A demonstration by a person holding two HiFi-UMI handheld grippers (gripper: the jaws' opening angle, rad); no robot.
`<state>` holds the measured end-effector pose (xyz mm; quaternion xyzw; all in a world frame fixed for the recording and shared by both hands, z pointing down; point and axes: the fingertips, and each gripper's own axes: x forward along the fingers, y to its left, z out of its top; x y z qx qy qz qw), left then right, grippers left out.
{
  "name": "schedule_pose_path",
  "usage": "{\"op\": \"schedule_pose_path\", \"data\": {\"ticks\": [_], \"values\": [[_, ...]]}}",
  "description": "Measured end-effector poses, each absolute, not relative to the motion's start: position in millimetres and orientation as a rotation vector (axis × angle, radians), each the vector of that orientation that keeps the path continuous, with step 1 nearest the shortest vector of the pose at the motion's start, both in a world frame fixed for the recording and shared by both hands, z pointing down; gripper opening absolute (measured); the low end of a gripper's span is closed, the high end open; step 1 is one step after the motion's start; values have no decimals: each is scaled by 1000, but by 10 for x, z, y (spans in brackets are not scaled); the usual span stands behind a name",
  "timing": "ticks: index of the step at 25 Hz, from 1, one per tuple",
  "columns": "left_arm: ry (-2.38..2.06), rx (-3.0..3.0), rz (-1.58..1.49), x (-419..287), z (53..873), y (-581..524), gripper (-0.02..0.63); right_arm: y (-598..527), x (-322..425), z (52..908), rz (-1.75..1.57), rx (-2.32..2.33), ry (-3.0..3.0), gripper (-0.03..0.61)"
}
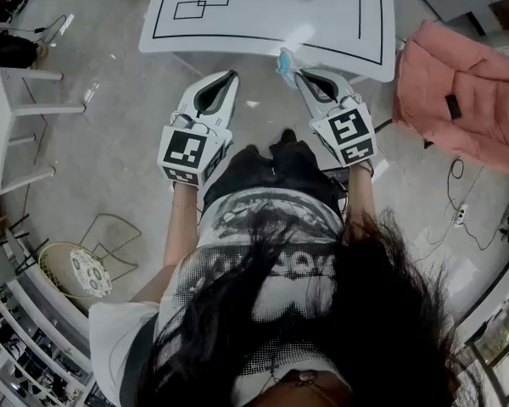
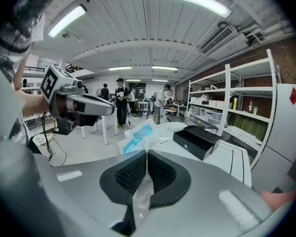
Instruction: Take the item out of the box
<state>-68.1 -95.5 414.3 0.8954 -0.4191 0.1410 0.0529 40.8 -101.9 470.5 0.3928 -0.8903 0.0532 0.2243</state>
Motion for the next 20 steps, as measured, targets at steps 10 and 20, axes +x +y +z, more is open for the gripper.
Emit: {"op": "schedule_pose_path", "data": {"ticks": [10, 20], "values": [[-1225, 2760, 400, -886, 4068, -725, 0, -806, 214, 4605, 124, 1148, -2427, 9], [-1196, 2777, 386, -816, 4046, -803, 0, -890, 375, 4566, 128, 1205, -2394, 9]]}}
